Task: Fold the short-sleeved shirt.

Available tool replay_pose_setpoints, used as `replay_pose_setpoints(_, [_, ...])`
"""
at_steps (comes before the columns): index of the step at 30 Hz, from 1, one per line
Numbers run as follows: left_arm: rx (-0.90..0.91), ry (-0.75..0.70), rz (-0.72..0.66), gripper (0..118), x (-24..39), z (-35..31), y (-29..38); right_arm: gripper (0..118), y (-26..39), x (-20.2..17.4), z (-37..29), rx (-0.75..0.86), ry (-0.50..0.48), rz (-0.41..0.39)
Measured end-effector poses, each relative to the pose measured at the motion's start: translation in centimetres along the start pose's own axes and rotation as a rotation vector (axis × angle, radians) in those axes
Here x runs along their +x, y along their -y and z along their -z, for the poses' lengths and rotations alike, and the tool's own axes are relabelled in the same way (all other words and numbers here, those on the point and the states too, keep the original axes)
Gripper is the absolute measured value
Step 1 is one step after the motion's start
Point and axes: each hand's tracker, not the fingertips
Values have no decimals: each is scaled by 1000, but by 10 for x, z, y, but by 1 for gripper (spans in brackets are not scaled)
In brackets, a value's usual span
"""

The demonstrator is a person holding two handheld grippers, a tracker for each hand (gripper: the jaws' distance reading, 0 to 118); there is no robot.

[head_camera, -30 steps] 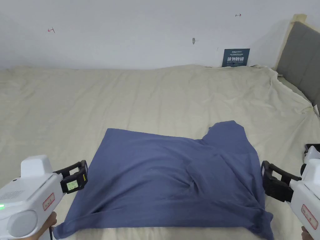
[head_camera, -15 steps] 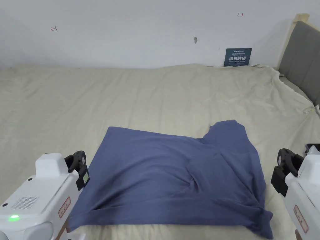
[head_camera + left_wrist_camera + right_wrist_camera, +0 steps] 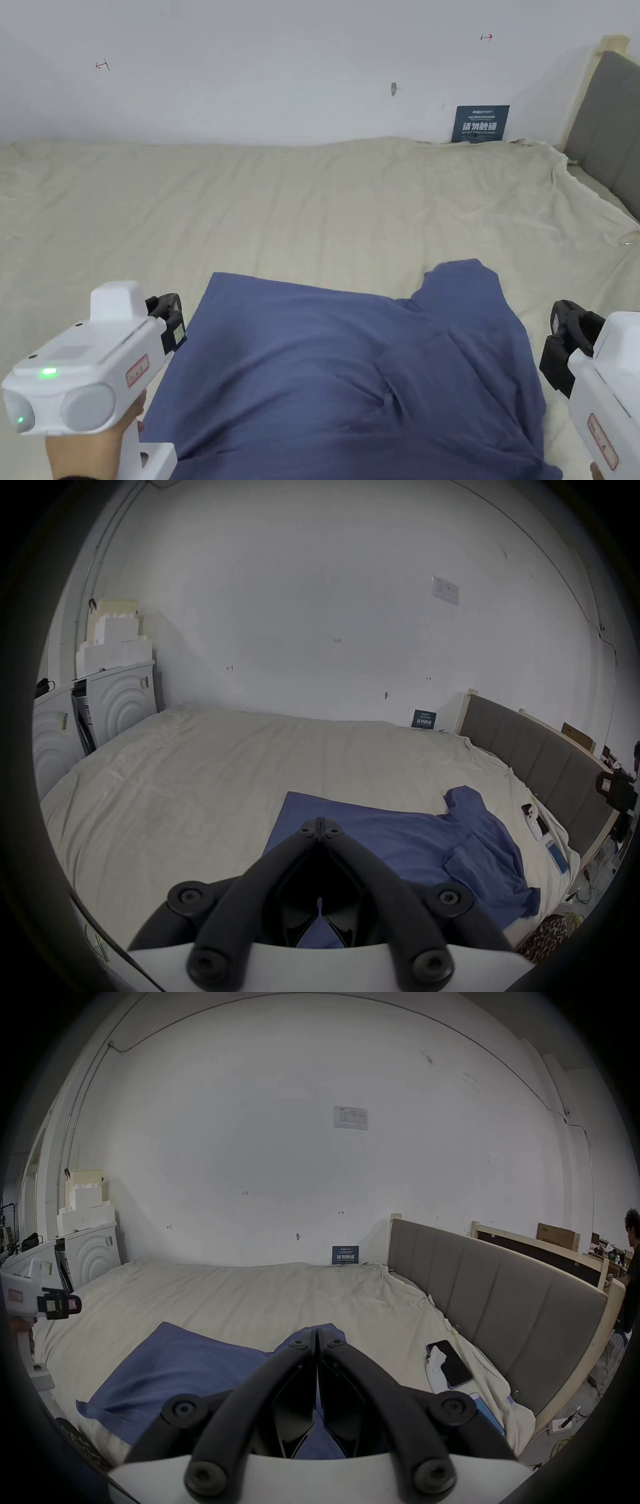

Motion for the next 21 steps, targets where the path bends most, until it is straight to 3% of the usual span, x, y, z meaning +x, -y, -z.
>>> replay_pose_setpoints(8, [-173, 14, -3, 0, -19, 157, -49, 0, -2, -2, 79, -39, 6, -5])
replay_pose_setpoints(10, [-243, 7, 9, 5, -23, 198, -56, 0, 1, -1, 96, -57, 10, -6])
replay_pose_setpoints(12, [-344, 0, 4, 22, -28, 235, -59, 0, 6, 0, 111, -78, 17, -12])
replay_pose_setpoints(13, [-370, 5, -3, 38, -30, 253, -59, 0, 6, -4, 117, -89, 21, -14])
replay_pose_setpoints(15, [-462, -10, -36, 83, -35, 287, -57, 0, 11, -6, 131, -108, 30, -21])
replay_pose_setpoints(16, [-506, -2, -32, 94, -37, 302, -55, 0, 14, -6, 138, -120, 33, -26])
replay_pose_setpoints(21, [-582, -34, 27, 96, -39, 355, -37, 0, 23, -7, 162, -154, 39, -34])
